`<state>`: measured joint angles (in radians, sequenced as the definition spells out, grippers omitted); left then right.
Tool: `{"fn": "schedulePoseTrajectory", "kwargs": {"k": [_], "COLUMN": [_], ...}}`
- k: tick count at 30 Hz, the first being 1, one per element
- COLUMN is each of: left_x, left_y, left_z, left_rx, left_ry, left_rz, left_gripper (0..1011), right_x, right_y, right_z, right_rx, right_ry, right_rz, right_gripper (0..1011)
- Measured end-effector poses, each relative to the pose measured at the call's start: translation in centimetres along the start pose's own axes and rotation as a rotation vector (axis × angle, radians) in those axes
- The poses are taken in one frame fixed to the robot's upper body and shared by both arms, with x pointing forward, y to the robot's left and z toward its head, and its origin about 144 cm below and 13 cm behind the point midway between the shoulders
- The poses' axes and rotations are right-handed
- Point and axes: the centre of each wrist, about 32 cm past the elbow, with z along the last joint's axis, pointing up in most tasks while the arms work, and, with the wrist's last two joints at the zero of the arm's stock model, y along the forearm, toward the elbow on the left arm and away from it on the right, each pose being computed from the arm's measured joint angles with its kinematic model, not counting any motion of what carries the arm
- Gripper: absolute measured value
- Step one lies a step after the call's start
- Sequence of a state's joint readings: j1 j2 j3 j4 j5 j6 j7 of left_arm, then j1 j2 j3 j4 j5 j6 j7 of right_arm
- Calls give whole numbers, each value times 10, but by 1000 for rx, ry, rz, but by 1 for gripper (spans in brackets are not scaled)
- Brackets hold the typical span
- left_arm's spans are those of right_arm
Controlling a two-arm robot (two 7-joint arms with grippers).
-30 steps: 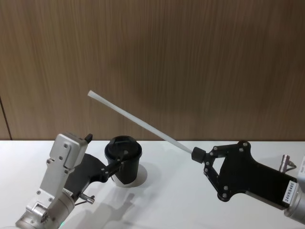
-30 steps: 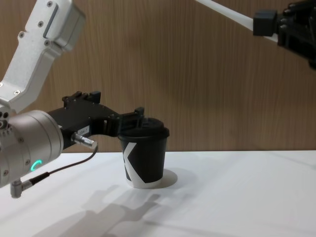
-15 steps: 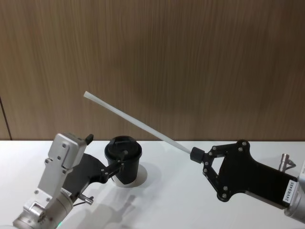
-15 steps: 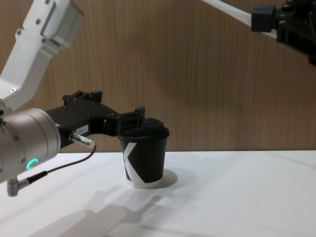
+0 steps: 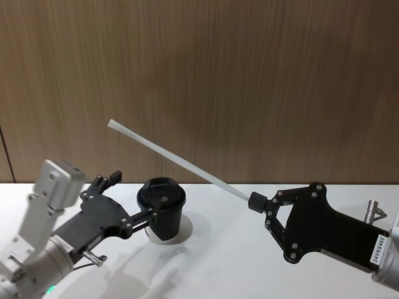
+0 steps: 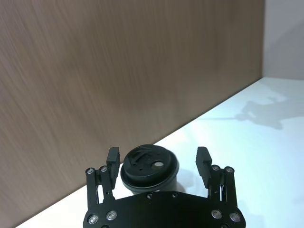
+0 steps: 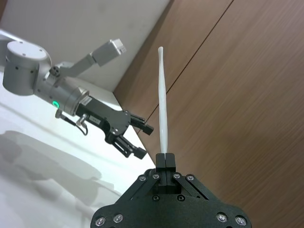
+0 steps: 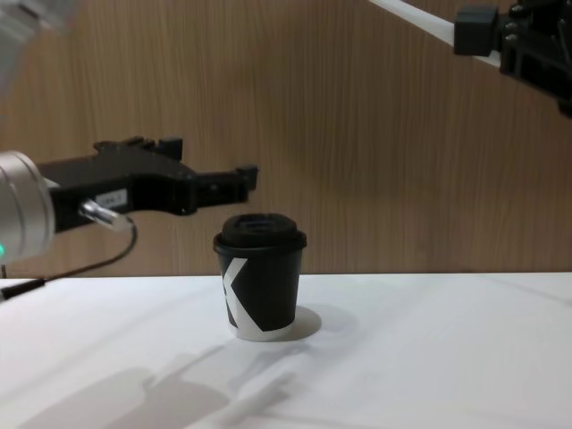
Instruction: Pick up the straw with one hand, pass it to the other hand, and insert it into the cup.
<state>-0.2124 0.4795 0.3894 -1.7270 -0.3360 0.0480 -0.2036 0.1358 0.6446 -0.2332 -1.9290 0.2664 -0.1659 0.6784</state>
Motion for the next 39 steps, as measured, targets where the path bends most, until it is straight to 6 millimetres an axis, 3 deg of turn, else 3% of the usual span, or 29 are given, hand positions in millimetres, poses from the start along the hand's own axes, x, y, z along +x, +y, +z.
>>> {"fn": "schedulePoseTrajectory", "kwargs": {"k": [19, 39], "left_x": [34, 46], "left_y": [35, 48], "left_z": [28, 30], "left_rx": [-47, -108], "left_ry": [170, 342], "left_rz": [-172, -349], "left_gripper": [1003, 1003], "right_x": [0, 0], "right_y": [0, 0], "right_z": [0, 0], "right_rx": [1, 1], "right_ry": [-2, -2], "right_rz": [1, 1], "right_gripper": [1, 2]}}
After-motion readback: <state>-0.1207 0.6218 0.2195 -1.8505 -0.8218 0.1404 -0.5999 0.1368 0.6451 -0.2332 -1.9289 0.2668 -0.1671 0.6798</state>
